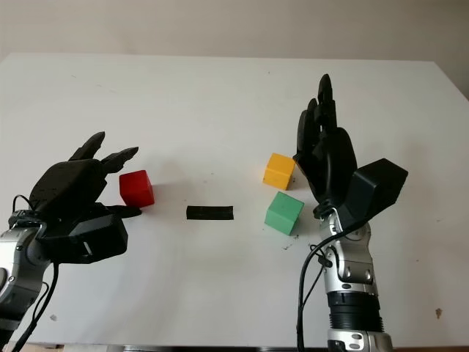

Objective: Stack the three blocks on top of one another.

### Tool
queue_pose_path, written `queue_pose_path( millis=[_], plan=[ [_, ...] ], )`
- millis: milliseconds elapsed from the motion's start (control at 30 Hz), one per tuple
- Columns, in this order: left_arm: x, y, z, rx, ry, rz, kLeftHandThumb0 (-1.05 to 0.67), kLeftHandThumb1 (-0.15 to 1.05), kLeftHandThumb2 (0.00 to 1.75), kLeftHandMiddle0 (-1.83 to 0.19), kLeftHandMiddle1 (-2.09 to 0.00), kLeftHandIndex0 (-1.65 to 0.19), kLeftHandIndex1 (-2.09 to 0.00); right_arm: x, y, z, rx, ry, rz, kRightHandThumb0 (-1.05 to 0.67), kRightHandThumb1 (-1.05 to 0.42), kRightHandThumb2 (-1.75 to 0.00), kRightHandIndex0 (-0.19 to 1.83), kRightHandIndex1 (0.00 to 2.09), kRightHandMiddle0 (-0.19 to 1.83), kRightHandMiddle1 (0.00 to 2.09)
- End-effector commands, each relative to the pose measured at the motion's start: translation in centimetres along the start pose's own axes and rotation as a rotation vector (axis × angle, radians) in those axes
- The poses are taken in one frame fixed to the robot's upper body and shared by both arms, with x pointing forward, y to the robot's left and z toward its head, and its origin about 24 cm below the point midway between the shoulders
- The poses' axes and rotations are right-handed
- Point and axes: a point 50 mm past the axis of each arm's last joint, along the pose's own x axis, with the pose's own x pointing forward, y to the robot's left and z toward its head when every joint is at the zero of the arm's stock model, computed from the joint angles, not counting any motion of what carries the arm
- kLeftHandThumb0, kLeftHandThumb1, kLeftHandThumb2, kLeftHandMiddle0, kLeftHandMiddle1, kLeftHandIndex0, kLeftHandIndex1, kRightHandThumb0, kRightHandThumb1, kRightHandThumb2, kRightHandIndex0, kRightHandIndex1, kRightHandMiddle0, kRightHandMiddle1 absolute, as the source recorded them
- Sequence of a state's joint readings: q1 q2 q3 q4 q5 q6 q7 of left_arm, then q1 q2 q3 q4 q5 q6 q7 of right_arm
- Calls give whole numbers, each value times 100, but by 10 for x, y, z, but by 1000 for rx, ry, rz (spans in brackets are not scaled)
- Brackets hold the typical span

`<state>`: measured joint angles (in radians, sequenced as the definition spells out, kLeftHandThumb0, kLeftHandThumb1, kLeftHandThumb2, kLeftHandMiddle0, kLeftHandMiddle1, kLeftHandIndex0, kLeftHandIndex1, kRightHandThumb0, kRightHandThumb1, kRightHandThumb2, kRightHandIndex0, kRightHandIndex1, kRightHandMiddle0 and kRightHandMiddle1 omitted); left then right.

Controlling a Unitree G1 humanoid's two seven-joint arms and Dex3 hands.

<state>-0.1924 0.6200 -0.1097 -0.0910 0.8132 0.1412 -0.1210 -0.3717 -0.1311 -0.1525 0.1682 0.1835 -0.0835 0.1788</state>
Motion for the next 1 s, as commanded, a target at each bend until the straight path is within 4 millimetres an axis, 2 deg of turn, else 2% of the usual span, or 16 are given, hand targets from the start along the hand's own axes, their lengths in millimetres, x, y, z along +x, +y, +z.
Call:
queue_pose_path(
  millis=[0, 100, 200, 367, 500, 633, 800, 967],
  plan=[
    [2, -1, 0, 15, -4, 4, -61, 92, 7, -2, -8, -48, -18, 3, -1, 8, -16, -29, 5, -73, -105, -64, -19, 0, -19, 0],
    [2, -1, 0, -38, -2, 6, -59, 93, 6, -6, -7, -52, -26, 3, -1, 7, -11, -30, 5, -73, -105, -64, -19, 0, -19, 0],
    [1, -1, 0, -88, -10, 10, -56, 95, 6, -12, -6, -29, -92, 3, -1, 7, -7, -29, 4, -72, -105, -64, -19, 0, -19, 0],
    [-1, 0, -3, -102, -23, 6, -44, 103, 10, -16, -6, -27, -118, 2, 0, 6, -12, -31, 2, -72, -105, -64, -19, 0, -19, 0],
    [-2, 1, -4, -81, -44, 6, -37, 105, 18, -20, -6, -22, -130, 2, -1, 6, -10, -33, 0, -72, -105, -63, -19, 0, -19, 0],
    [-4, 7, -3, -130, -98, 1, -39, 105, 21, -23, -6, -19, -138, 2, 0, 6, -2, -32, -10, -72, -105, -62, -19, 0, -19, 0],
    [-7, 25, 4, -268, -193, -17, -36, 105, 20, -23, -6, -16, -137, 2, 2, 5, 4, -32, -10, -72, -105, -61, -19, 0, -19, 0],
    [-4, 50, 12, -264, -310, -32, -34, 105, 19, -25, -6, -15, -138, 2, 2, 4, 6, -34, -11, -72, -105, -61, -19, 0, -19, 0]
  ],
)
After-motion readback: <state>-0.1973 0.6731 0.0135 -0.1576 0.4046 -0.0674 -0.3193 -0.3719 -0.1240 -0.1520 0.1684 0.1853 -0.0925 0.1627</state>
